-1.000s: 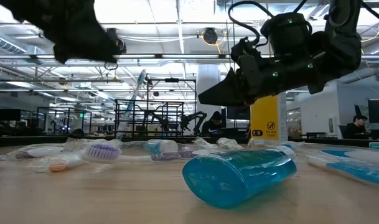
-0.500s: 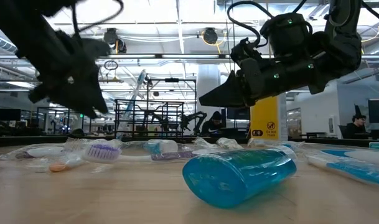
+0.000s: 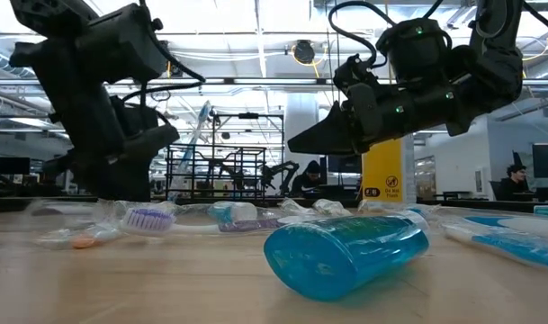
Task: Pick & Place toothbrushing station
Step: Put the violet toothbrush into the black mesh organizer
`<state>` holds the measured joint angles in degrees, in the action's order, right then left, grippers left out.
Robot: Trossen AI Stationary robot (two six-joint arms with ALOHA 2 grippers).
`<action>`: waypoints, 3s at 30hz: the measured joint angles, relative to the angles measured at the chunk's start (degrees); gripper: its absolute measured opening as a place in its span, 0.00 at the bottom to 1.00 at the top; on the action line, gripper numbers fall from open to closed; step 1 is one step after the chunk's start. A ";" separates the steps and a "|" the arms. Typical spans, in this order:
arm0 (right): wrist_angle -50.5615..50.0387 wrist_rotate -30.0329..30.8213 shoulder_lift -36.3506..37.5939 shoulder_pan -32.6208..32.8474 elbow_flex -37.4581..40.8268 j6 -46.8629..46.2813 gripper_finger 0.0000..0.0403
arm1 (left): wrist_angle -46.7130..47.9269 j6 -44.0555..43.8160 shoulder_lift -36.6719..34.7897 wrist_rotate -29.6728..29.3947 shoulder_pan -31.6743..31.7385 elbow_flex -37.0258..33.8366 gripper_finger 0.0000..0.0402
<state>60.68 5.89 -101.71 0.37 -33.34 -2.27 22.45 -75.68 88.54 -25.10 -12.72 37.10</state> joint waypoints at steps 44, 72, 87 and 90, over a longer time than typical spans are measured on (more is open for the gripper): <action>-4.39 -0.15 0.00 0.13 0.00 -6.73 0.33 | 12.75 -0.57 -19.81 -19.42 -10.95 -0.13 0.01; -4.41 -0.02 0.01 0.50 0.00 -7.12 0.33 | -55.32 90.98 -26.07 -9.40 1.17 -0.14 0.01; -4.41 -0.02 0.00 0.50 0.00 -7.10 0.33 | -96.60 84.74 -14.71 3.12 12.86 -19.76 0.00; -4.41 0.00 0.00 0.50 0.00 -7.07 0.33 | -100.88 83.46 -11.45 3.03 12.86 -22.52 0.00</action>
<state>56.27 5.89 -101.71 0.86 -33.34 -9.33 -78.43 7.78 77.10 -22.07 0.14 14.58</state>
